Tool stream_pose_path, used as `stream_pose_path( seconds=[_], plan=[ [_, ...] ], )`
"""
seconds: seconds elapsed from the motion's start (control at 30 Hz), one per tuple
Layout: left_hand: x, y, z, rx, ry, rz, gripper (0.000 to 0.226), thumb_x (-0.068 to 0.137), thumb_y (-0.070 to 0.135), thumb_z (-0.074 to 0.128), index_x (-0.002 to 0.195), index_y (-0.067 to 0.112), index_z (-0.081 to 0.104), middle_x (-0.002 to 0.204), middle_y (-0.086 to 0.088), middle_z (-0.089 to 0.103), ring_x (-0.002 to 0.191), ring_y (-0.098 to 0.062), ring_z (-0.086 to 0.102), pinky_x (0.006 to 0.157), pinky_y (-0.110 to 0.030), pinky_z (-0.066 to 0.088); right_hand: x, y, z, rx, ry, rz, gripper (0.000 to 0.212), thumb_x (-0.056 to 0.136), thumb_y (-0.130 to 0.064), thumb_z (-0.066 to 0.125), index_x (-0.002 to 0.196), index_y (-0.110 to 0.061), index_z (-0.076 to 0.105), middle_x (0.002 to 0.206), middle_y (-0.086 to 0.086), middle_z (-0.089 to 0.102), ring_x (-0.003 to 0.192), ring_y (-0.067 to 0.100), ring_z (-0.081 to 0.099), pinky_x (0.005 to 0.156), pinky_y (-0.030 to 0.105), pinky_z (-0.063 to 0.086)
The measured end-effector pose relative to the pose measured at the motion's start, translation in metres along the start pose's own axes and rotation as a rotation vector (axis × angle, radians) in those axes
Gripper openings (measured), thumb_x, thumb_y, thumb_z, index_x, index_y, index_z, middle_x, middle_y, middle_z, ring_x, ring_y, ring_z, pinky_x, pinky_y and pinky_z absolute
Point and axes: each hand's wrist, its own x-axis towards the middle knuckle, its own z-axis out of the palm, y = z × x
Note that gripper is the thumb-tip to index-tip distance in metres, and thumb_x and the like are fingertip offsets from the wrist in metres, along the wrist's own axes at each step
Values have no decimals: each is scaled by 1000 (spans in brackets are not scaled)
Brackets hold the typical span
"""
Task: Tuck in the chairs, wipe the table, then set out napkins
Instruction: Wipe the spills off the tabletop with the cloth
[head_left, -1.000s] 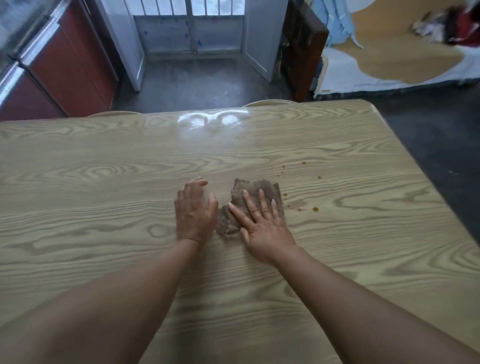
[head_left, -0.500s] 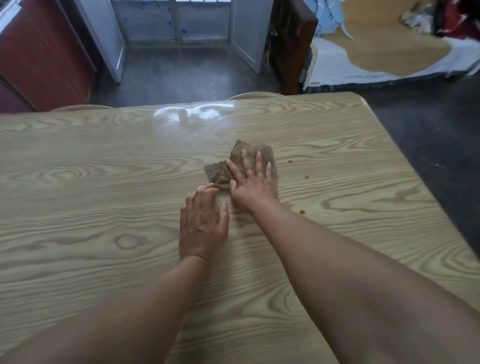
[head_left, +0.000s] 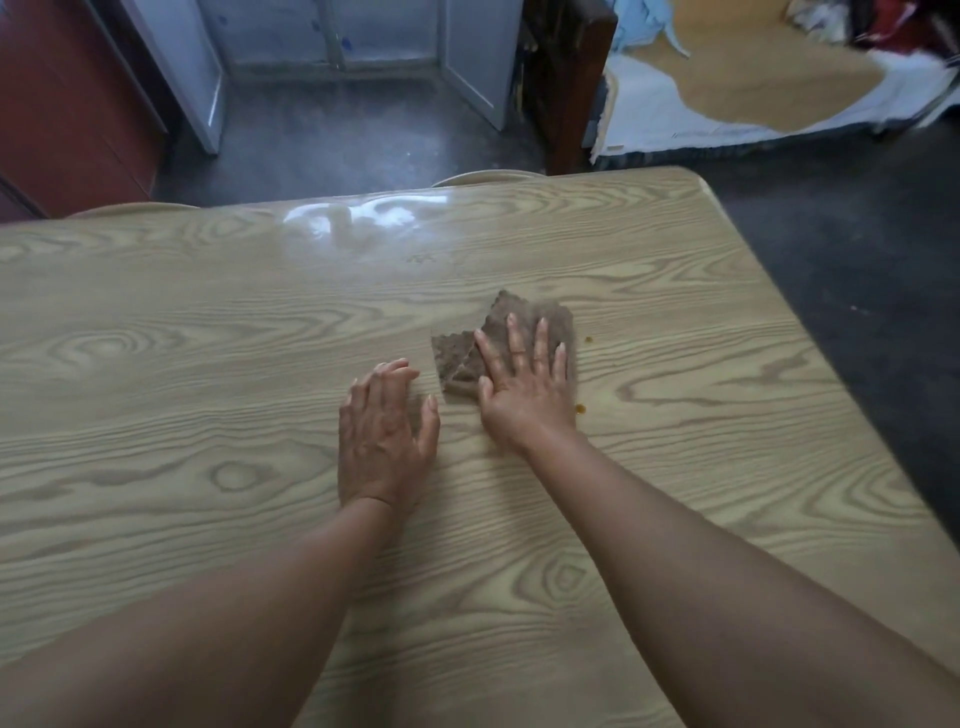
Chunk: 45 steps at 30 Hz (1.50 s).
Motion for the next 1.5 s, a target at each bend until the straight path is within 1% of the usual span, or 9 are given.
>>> stream_pose_path(
  seconds=[0.37, 0.47, 0.53, 0.67, 0.87, 1.07, 1.2, 1.37, 1.5],
  plan=[
    [0, 0, 0, 13, -39, 7, 39, 91, 28, 53, 127, 14, 54, 140, -1, 52, 132, -25, 44, 113, -44, 28, -64, 5, 28, -40, 11, -168, 63, 98, -42, 25, 151, -43, -10, 159, -4, -28, 144, 31, -31, 118, 50, -16],
    [9, 9, 3, 102, -50, -35, 40, 88, 39, 40, 117, 19, 57, 131, 0, 56, 121, -26, 50, 102, -42, 34, -31, 11, 15, -73, -3, -194, 61, 99, -43, 23, 151, -43, -8, 160, -4, -25, 146, 30, -28, 118, 50, -13],
    [18, 15, 5, 124, -50, -77, 34, 89, 36, 46, 116, 19, 58, 127, -2, 56, 116, -28, 49, 95, -43, 35, -3, 19, 1, -79, -20, -166, 60, 100, -43, 23, 151, -44, -8, 160, -4, -24, 146, 29, -25, 119, 49, -13],
    [19, 20, 12, 153, -132, -84, 38, 92, 32, 53, 129, 22, 52, 141, 2, 45, 126, -25, 41, 101, -42, 30, 30, 64, -25, -69, -68, -48, 59, 100, -45, 24, 151, -45, -6, 161, -5, -22, 148, 28, -23, 119, 48, -11],
    [18, 26, 8, 226, -217, -90, 45, 93, 33, 49, 136, 21, 46, 148, -1, 36, 132, -27, 36, 107, -44, 29, -4, 97, -19, 53, -33, 125, 61, 100, -42, 27, 152, -43, -3, 161, -3, -22, 147, 30, -23, 119, 50, -11],
    [19, 43, 9, 218, -218, -170, 44, 95, 29, 49, 137, 17, 46, 151, -4, 36, 136, -27, 34, 113, -45, 23, -66, 65, 9, 17, -1, -195, 67, 96, -40, 36, 152, -43, 0, 160, -1, -21, 144, 36, -26, 117, 53, -15],
    [33, 56, 10, 268, -196, -235, 35, 92, 28, 51, 124, 14, 52, 138, -10, 43, 125, -32, 38, 103, -45, 28, -45, 102, -6, -117, -68, -417, 64, 97, -44, 34, 150, -47, -4, 160, -6, -20, 146, 30, -24, 119, 47, -12],
    [70, 71, 11, 263, -252, -278, 37, 93, 32, 50, 126, 14, 50, 132, -13, 43, 124, -33, 37, 101, -44, 29, 20, 140, -39, -89, -56, -125, 61, 100, -45, 29, 151, -44, -5, 162, -2, -19, 149, 28, -18, 120, 46, -5],
    [89, 70, 8, 171, -240, -245, 37, 93, 28, 50, 128, 14, 47, 131, -11, 45, 124, -30, 39, 101, -43, 30, 76, 112, -52, 64, -43, 176, 61, 101, -43, 28, 153, -38, -2, 162, 1, -21, 147, 34, -21, 119, 53, -9]
  ],
)
